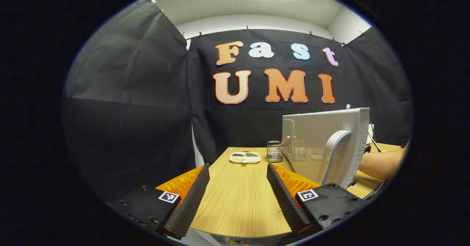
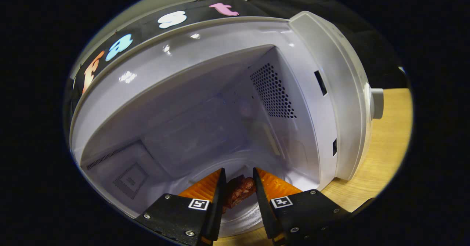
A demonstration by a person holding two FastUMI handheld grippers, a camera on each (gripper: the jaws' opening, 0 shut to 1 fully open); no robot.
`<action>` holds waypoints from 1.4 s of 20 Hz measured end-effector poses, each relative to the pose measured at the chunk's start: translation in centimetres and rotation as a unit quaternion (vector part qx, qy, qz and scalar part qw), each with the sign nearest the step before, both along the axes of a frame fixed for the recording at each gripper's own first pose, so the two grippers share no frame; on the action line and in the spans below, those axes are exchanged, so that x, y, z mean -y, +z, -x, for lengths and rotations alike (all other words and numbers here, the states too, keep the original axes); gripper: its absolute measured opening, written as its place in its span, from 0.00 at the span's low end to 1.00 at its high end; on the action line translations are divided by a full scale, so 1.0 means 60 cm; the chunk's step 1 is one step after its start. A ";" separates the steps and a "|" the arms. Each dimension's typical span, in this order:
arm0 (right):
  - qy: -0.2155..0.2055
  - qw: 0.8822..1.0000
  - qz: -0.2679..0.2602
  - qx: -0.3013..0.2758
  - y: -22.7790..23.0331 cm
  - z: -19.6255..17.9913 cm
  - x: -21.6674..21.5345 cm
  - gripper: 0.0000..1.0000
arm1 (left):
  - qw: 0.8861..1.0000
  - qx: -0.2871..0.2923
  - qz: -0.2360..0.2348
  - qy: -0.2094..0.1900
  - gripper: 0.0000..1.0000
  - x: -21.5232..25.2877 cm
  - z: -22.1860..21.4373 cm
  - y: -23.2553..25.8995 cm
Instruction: Open the microwave oven with the left hand, put the food in, and close the microwave oven.
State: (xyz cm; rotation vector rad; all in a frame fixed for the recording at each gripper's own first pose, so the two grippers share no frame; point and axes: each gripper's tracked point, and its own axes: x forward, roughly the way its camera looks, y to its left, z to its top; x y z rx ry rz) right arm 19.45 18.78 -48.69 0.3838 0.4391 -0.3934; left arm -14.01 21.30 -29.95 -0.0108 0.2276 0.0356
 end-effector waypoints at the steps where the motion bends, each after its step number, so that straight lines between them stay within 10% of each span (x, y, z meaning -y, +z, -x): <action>1: 0.015 1.000 0.006 -0.008 -0.003 0.002 -0.004 0.49 | 1.000 -0.001 0.002 0.000 0.94 -0.001 0.000 -0.001; 11: 0.143 0.980 0.134 -0.005 0.095 0.091 -0.021 0.65 | 0.999 -0.030 0.009 -0.025 1.00 0.061 -0.032 -0.019; 20: 0.255 0.957 0.124 0.056 0.264 0.223 0.010 0.81 | 0.997 -0.044 0.010 -0.062 0.96 0.177 -0.019 -0.004; 28: 0.243 0.961 0.100 0.091 0.374 0.297 0.144 0.84 | 0.990 -0.022 -0.001 -0.137 0.97 0.353 -0.037 0.034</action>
